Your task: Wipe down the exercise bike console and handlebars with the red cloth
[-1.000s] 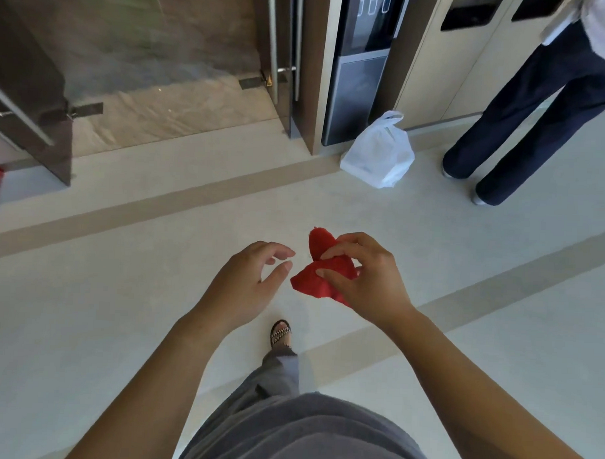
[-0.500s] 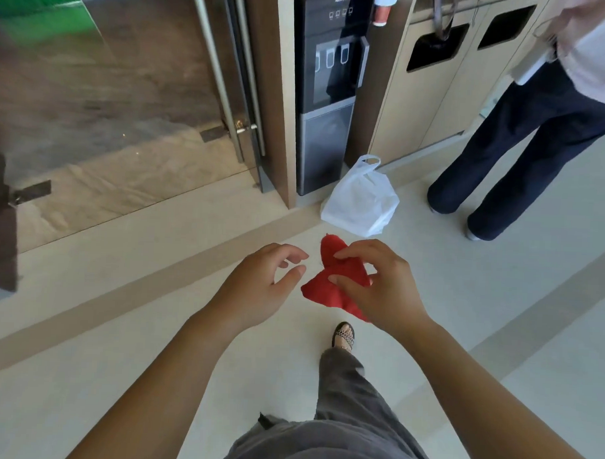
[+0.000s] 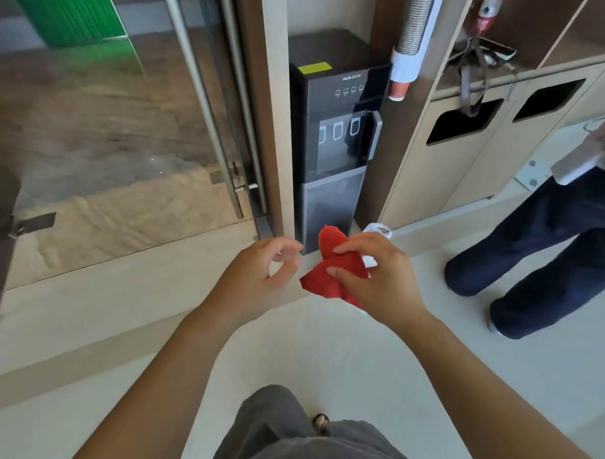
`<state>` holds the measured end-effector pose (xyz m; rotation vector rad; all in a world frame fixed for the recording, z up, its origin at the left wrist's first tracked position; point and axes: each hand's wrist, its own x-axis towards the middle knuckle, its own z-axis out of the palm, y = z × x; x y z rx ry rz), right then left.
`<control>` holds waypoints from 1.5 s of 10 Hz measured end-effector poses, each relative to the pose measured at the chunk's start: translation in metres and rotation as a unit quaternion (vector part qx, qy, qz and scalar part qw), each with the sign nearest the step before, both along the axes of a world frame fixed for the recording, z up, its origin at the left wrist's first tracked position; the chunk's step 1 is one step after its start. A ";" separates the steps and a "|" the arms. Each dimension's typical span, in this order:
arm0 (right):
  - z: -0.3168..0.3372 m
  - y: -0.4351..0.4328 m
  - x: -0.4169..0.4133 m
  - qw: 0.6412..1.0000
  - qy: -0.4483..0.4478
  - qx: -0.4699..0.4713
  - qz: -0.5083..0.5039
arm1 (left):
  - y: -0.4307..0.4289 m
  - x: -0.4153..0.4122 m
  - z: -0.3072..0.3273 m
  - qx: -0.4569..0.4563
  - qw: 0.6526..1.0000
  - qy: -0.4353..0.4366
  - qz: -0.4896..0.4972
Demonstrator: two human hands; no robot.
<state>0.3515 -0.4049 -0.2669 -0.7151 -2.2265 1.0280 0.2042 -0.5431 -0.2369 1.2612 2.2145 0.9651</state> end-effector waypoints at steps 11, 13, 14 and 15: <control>0.224 0.356 -0.305 0.950 0.271 0.114 0.101 | 0.314 -0.251 0.189 0.222 0.938 0.237 0.123; 0.276 0.378 -0.355 0.937 0.322 0.086 0.105 | 0.328 -0.260 0.206 0.219 0.927 0.255 0.163; 0.283 0.387 -0.390 0.939 0.319 0.047 0.123 | 0.334 -0.262 0.205 0.200 0.924 0.270 0.183; 0.274 0.390 -0.408 0.962 0.198 0.086 0.165 | 0.338 -0.261 0.200 0.172 0.923 0.287 0.192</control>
